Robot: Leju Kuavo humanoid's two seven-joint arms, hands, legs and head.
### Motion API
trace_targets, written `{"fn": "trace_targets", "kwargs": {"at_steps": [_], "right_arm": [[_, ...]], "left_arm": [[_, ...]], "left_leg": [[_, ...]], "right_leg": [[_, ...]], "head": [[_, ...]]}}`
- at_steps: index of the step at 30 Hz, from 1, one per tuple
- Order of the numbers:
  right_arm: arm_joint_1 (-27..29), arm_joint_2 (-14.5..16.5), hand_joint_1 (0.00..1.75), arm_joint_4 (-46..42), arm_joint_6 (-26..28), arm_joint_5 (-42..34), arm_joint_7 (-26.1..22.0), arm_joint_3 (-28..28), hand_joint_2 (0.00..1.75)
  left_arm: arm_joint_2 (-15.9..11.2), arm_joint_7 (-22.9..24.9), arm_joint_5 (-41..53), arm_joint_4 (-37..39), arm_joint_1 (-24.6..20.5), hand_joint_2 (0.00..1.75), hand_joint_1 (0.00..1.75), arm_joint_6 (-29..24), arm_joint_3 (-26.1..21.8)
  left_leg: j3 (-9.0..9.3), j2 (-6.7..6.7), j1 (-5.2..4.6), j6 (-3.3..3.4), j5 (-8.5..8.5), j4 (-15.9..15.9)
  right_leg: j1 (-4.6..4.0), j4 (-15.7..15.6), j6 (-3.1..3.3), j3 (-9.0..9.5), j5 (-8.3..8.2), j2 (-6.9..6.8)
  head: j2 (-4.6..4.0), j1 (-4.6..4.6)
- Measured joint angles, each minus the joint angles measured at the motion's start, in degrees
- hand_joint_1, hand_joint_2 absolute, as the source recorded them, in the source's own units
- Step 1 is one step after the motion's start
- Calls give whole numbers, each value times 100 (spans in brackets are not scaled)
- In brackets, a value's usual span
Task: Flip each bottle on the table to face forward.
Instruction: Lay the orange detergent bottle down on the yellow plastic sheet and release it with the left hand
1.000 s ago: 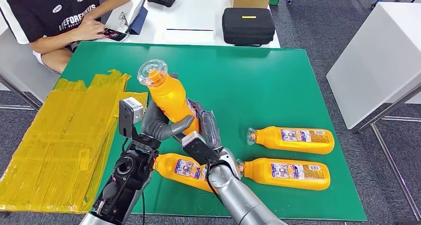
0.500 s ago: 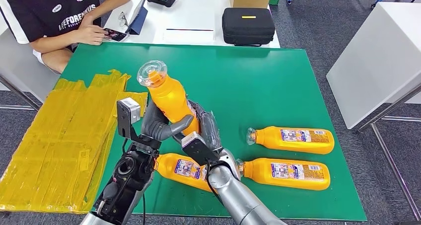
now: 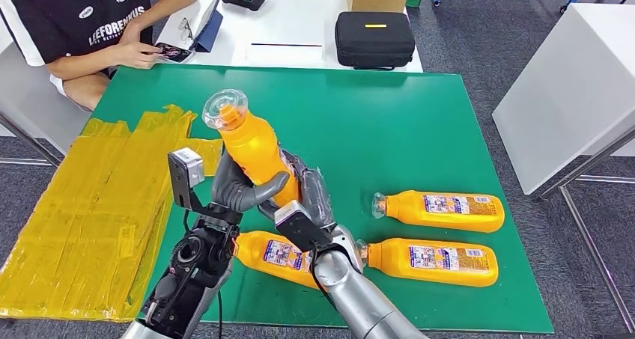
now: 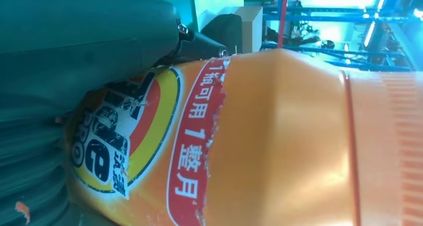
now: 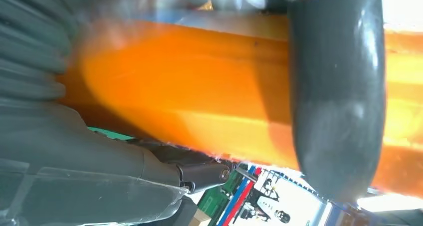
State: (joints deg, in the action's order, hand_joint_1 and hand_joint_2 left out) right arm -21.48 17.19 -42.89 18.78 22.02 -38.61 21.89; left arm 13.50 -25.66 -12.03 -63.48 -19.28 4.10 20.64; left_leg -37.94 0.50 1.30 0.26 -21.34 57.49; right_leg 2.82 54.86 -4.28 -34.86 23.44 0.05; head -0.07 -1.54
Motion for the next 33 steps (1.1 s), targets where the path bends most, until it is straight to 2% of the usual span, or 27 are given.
{"fn": "trace_targets", "kwargs": {"at_steps": [10, 16, 21, 24, 29, 33], "right_arm": [[428, -172, 0, -1392, -238, -397, 370, 140, 175], [746, -306, 0, -2319, -399, -751, 642, 199, 175], [1054, -464, 0, -3220, -419, -885, 815, 260, 175], [1203, -551, 0, -3710, -360, -876, 868, 301, 175], [1301, -664, 0, -4241, -311, -818, 921, 375, 175], [1312, -716, 0, -4445, -306, -802, 944, 424, 175]], "left_arm": [[-133, 13, 133, -79, -132, 175, 175, -321, -187], [-274, 47, 751, -135, -250, 175, 175, -746, -344], [-473, 420, 2544, -269, -336, 175, 175, -1797, -515], [-596, 905, 3963, -268, -429, 175, 175, -2412, -605], [-802, 1886, 5951, 77, -720, 175, 175, -3110, -697], [-907, 2188, 6487, 355, -869, 175, 175, -3298, -744]], "left_leg": [[-3, -1, 1, 0, 1, 0], [-5, 0, 1, 0, 1, 0], [-5, 0, 1, 0, 1, 0], [-5, 0, 1, 0, 1, 0], [-4, 0, 1, -1, 2, 0], [-4, 0, 1, -3, 5, 0]], "right_leg": [[-1, 0, 0, -2, 0, -2], [0, 0, 0, -3, 0, -1], [-1, 0, 0, -4, 0, -1], [-1, 0, 1, -5, 1, -1], [0, 0, 1, -3, 0, 0], [0, 0, 1, -3, -1, -1]], "head": [[0, 0], [0, 0], [0, 0], [0, 1], [0, 0], [0, 1]]}}
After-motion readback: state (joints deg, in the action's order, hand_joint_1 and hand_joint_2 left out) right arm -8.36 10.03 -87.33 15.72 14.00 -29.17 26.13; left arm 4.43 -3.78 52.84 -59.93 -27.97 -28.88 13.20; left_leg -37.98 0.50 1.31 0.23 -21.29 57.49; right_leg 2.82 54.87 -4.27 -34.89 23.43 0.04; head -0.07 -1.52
